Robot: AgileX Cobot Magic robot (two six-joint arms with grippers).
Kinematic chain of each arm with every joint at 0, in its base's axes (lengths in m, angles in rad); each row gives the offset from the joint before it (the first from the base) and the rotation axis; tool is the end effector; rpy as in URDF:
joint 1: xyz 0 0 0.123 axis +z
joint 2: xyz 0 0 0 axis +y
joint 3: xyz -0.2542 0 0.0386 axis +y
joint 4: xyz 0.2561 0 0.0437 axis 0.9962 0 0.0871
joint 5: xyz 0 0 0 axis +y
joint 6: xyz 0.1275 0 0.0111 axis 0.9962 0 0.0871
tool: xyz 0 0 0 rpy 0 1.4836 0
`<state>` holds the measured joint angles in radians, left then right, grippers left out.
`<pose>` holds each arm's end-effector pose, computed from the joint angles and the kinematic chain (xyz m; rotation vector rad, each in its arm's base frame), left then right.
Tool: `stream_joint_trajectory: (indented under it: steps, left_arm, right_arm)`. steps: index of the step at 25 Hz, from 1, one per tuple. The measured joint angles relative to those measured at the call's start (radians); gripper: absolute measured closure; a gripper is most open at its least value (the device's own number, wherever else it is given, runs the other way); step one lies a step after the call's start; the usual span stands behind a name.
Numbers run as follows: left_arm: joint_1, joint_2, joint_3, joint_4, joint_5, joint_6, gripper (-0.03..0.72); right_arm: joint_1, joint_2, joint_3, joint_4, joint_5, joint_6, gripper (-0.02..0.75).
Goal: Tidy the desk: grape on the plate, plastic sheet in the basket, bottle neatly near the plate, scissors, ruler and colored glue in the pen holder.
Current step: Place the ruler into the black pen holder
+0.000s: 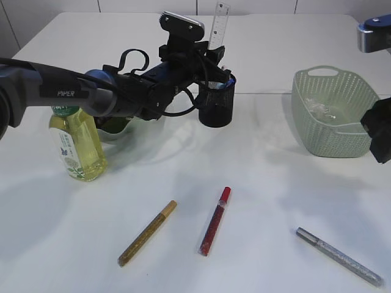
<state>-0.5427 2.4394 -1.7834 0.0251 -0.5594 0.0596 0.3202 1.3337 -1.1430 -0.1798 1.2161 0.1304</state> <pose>0.4928 -0.2992 0.1349 0.4985 1.5125 -0.3713 0.2626 0.0645 0.2515 -0.3289 2.8345 -0.1656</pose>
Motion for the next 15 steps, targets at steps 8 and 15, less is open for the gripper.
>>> stream_joint_trajectory:
  steps: [8,15]
  left_arm:
    - [0.000,0.000,0.000,-0.001,0.000,-0.017,0.399]
    - [0.000,0.000,0.000,-0.001,0.001,-0.021,0.395]
  right_arm:
    - [0.000,0.000,0.000,0.000,-0.005,0.000,0.248]
    - [0.000,0.000,0.000,0.000,-0.005,0.000,0.248]
